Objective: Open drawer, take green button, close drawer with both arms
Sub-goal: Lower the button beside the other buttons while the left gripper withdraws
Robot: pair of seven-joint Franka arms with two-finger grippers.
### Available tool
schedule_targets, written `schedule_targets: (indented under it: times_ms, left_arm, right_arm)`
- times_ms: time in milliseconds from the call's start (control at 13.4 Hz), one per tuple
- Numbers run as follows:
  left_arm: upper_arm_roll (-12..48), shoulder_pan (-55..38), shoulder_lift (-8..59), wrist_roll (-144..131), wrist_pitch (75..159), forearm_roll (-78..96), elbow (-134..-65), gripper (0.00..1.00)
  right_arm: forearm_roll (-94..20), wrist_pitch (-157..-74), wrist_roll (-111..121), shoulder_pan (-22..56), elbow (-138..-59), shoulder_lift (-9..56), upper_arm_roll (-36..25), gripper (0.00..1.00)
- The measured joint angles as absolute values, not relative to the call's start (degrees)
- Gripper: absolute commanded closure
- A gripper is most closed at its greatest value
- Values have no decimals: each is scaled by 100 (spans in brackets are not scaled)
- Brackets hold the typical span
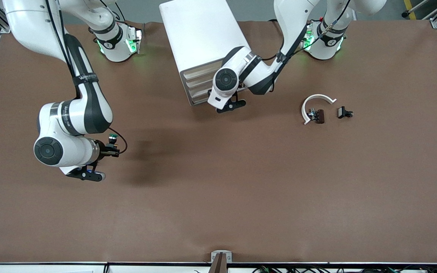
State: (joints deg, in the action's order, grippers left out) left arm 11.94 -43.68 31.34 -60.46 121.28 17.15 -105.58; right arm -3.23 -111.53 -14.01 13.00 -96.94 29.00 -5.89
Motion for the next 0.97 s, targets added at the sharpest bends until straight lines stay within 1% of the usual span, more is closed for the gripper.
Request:
schedule_targets:
  times_ms: [374, 524, 749, 974]
  left_arm:
    - [1233, -4327, 3133, -6203, 12139, 1713, -10573, 0]
    - [1233, -4217, 3124, -6294, 12176, 1723, -10541, 0]
    - [1225, -3479, 3002, -6279, 12189, 1607, -10381, 0]
    - [1227, -2545, 2768, -6228, 12125, 1008, -10306, 0]
  right_arm:
    - [-316, -12796, -1146, 1224, -10622, 2902, -549, 72]
    - [-313, -13264, -1126, 1243, -10886, 2919, -514, 72]
    - [-292, -13388, -1114, 1263, -10984, 2951, -495, 72]
    - [-153, -13525, -1111, 1252, -10993, 3028, -509, 72]
